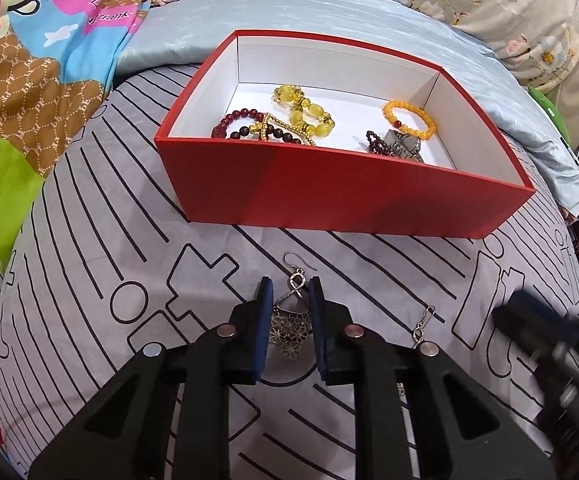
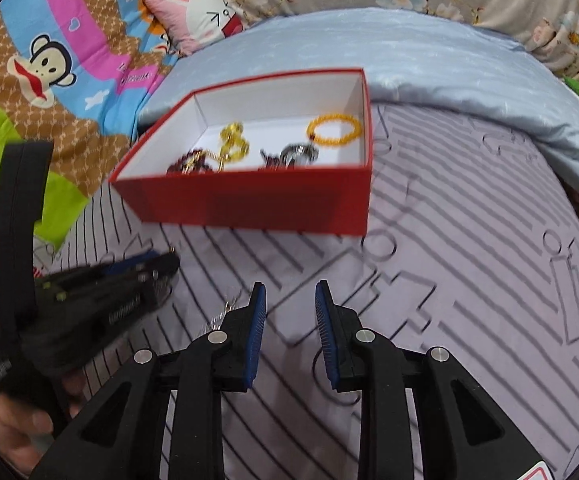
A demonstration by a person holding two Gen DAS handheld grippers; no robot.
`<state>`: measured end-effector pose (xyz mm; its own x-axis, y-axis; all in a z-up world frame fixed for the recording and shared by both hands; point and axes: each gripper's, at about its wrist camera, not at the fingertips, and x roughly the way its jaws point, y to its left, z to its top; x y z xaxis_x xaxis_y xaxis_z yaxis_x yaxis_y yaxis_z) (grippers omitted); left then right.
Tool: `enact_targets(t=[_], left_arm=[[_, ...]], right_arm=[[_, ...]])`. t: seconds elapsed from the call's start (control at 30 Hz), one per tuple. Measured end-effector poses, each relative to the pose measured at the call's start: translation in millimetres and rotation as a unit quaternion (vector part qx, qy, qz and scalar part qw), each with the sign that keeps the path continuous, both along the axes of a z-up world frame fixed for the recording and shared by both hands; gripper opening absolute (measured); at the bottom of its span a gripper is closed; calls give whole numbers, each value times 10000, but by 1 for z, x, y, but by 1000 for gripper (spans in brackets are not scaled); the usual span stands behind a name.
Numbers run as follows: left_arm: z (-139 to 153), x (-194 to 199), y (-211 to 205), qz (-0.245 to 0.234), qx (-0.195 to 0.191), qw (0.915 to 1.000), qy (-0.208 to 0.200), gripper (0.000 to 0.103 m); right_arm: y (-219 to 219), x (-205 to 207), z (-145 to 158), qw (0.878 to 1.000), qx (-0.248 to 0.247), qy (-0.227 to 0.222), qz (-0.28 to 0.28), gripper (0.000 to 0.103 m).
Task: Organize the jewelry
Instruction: 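Grasp a silver dangle earring with the left tool while the right tool grasps the other earring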
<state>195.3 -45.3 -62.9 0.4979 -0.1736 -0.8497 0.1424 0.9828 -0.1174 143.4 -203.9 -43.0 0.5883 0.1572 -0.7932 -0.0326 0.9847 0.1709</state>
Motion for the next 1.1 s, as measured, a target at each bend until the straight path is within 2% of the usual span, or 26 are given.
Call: enact_targets(t=[0.23,0.27,0.33,0.53,0.67,0.83,0.97,1.03,1.1], left_arm=[[2,-2,1,8,31,10000,-17,14],[2,-2,3,17,20,10000,-26,6],[4,-3,7,31,6,10000,-26,0],[2,-3,17,103,-10,9999,33,0],[1,-5,18,95,-13,9999,49,0],[2,-6,19,97,-28,9999,72,0],[1,-5,17,96,-67,9999,98,5],[0,-2,14,103,-22,9999,72,13],[0,2,12,121,37,9999,33,14]], right_arm=[[24,-4,-17,9993,91,212,302,25],[27,-3,-18,9992,95,217,336,25],[34,-2,-19,9989,73,225,416,25],[50,2,-25,9980,-176,193,573,25],[51,5,-26,9980,-300,154,528,14],[45,5,-23,9986,-227,167,439,13],[36,3,-18,9993,-108,125,342,12],[34,3,-18,9994,-83,127,315,12],[32,2,-17,9995,-54,131,293,12]])
